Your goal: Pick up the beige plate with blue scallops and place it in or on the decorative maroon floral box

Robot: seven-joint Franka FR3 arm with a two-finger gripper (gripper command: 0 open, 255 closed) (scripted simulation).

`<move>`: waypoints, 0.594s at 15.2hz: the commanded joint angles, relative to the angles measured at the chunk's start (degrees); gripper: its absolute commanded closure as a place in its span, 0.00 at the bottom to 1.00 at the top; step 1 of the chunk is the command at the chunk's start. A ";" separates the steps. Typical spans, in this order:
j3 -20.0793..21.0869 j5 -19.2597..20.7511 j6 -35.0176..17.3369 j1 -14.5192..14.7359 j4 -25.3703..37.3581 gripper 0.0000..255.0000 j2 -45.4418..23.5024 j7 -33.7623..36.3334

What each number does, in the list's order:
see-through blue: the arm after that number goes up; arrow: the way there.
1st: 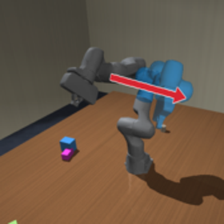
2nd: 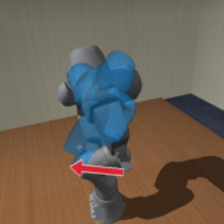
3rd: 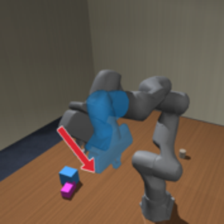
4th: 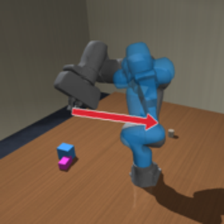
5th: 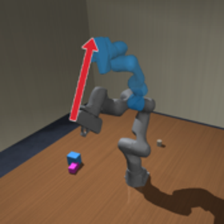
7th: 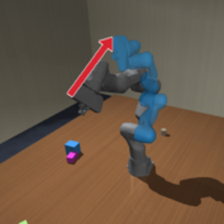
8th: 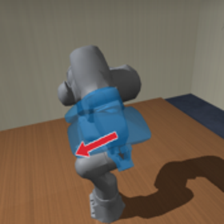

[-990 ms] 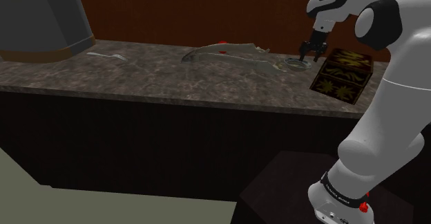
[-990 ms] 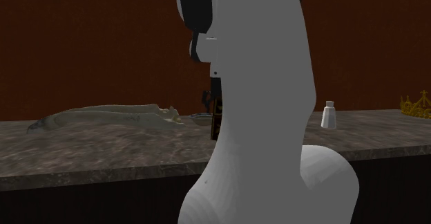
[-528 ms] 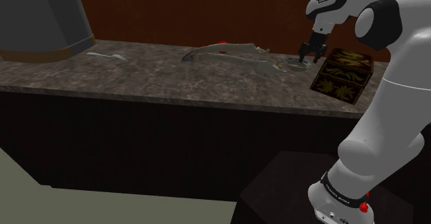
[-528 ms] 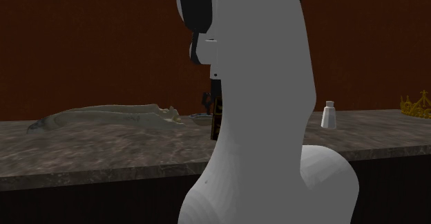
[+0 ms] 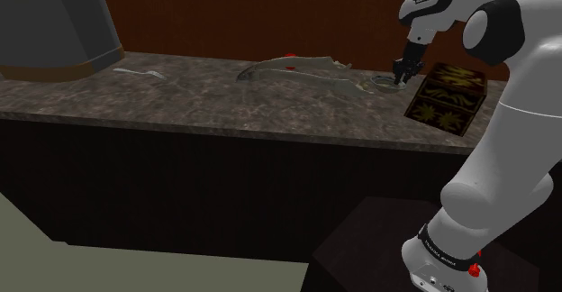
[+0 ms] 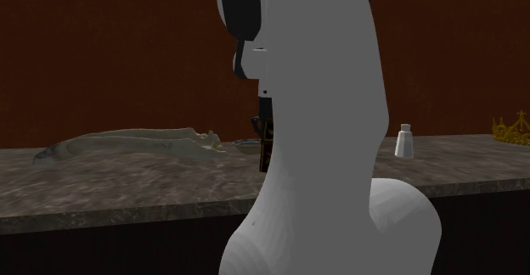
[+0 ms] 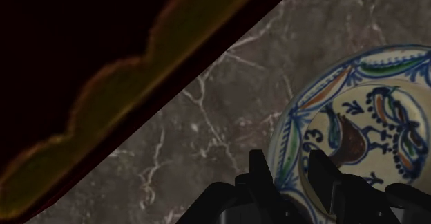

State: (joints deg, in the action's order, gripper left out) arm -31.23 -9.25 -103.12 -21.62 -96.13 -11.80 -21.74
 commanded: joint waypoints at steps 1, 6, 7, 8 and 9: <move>0.02 -0.01 -0.01 0.02 -0.02 1.00 -0.03 0.01; -0.07 0.16 2.22 -0.07 2.06 1.00 0.16 0.21; -0.10 0.20 2.97 -0.11 2.78 1.00 0.20 0.27; -0.12 0.23 3.73 -0.15 3.53 1.00 0.22 0.33; -0.15 0.26 4.49 -0.19 4.29 1.00 0.23 0.38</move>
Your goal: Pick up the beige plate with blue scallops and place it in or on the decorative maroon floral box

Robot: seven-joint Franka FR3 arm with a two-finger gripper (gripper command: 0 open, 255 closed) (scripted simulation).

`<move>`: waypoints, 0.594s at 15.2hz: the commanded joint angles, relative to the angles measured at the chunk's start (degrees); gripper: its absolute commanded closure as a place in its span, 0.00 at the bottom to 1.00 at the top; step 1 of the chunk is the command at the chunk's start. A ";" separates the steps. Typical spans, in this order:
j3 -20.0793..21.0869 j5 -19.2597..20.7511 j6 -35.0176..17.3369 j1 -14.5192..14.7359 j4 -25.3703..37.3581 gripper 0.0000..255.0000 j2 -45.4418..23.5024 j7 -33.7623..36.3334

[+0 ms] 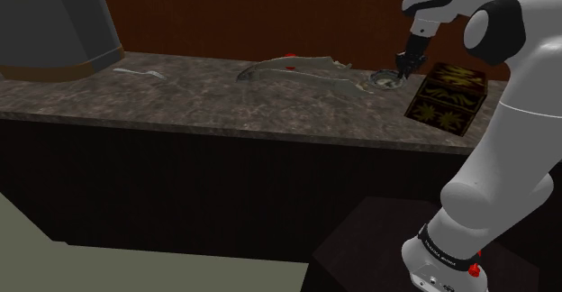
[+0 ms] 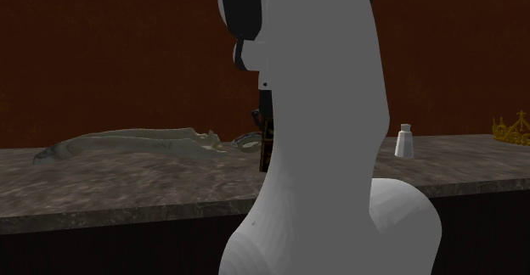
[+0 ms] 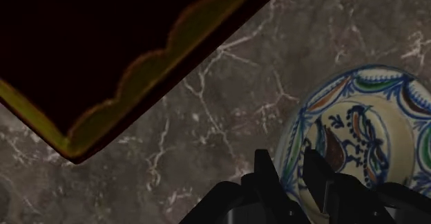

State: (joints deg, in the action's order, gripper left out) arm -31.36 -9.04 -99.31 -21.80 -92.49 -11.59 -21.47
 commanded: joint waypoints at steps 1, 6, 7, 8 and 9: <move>-0.04 0.06 1.46 -0.06 1.43 1.00 0.01 0.16; -0.16 -0.02 5.41 -0.40 5.64 1.00 -0.28 0.33; -0.18 -0.07 6.22 -0.49 6.55 1.00 -0.39 0.35; -0.21 -0.13 7.04 -0.59 7.48 1.00 -0.52 0.36; -0.24 -0.20 7.87 -0.69 8.44 1.00 -0.66 0.37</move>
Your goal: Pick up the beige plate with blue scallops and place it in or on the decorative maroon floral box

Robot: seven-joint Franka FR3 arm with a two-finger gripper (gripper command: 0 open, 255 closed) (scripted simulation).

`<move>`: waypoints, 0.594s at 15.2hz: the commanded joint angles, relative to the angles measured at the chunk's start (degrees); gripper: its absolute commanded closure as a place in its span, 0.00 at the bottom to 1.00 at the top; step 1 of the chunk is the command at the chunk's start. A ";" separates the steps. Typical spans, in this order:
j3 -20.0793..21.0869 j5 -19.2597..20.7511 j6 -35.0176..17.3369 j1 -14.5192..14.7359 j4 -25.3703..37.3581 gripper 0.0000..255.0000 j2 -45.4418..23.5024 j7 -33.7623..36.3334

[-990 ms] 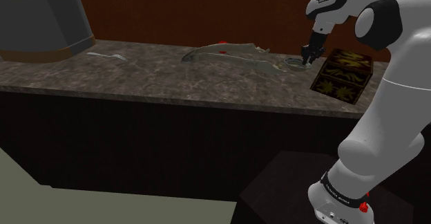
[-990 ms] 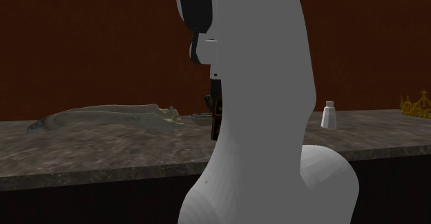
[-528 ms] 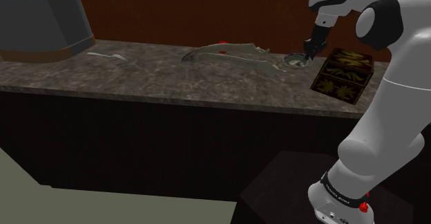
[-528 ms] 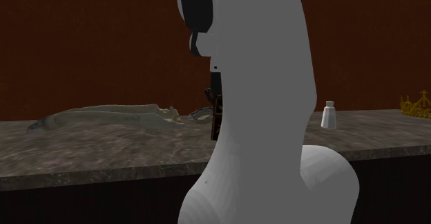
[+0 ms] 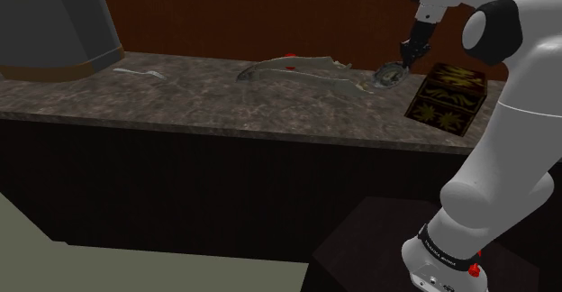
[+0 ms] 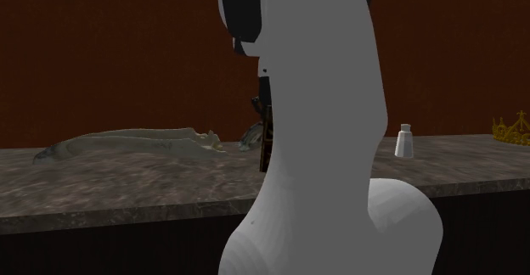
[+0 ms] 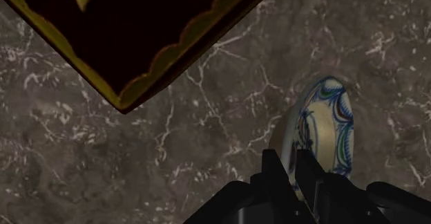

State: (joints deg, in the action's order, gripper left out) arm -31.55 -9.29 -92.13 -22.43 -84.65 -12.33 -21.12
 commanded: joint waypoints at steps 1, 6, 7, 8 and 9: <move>-0.07 -0.03 1.52 -0.17 1.58 1.00 -0.09 0.03; -0.22 -0.62 5.87 -0.91 6.91 1.00 -1.23 -0.02; -0.25 -0.78 6.78 -1.09 8.07 1.00 -1.52 -0.04; -0.27 -0.96 7.70 -1.30 9.28 1.00 -1.84 -0.07; -0.30 -1.15 8.64 -1.52 10.52 1.00 -2.19 -0.10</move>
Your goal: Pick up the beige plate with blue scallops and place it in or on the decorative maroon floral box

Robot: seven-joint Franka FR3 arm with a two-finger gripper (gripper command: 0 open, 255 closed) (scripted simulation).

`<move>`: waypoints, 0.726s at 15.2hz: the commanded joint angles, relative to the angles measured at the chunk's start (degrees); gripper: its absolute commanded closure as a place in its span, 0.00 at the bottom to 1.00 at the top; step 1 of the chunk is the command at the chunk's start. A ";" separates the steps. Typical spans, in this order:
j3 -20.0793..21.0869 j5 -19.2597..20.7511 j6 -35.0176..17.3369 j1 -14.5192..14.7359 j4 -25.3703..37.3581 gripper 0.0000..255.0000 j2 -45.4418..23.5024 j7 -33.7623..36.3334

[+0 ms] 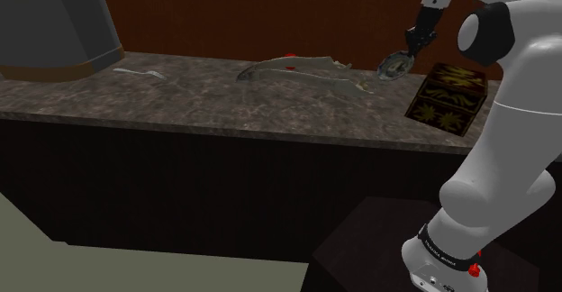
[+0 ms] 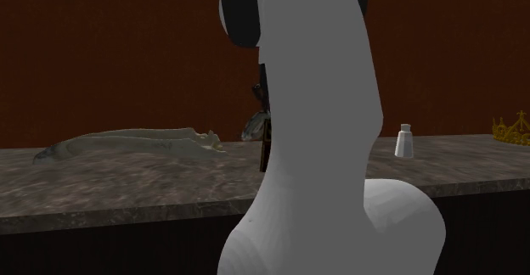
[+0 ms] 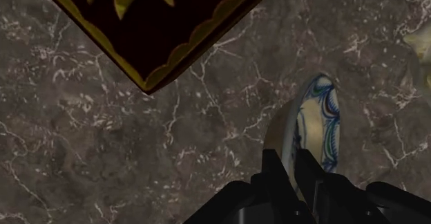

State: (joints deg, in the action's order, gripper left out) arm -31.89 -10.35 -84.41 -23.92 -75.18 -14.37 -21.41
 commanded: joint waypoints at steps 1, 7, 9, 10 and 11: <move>0.00 -0.30 1.88 -0.26 2.33 1.00 -0.51 0.16; -0.14 -2.01 8.10 -2.23 11.17 1.00 -3.46 -0.10; -0.15 -2.81 10.44 -3.18 14.72 1.00 -4.78 -0.18; -0.14 -3.27 11.68 -3.73 16.65 1.00 -5.54 -0.22; -0.13 -3.78 12.98 -4.35 18.73 1.00 -6.36 -0.25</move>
State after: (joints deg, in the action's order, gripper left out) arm -32.01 -13.57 -72.89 -27.57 -58.75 -19.82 -21.58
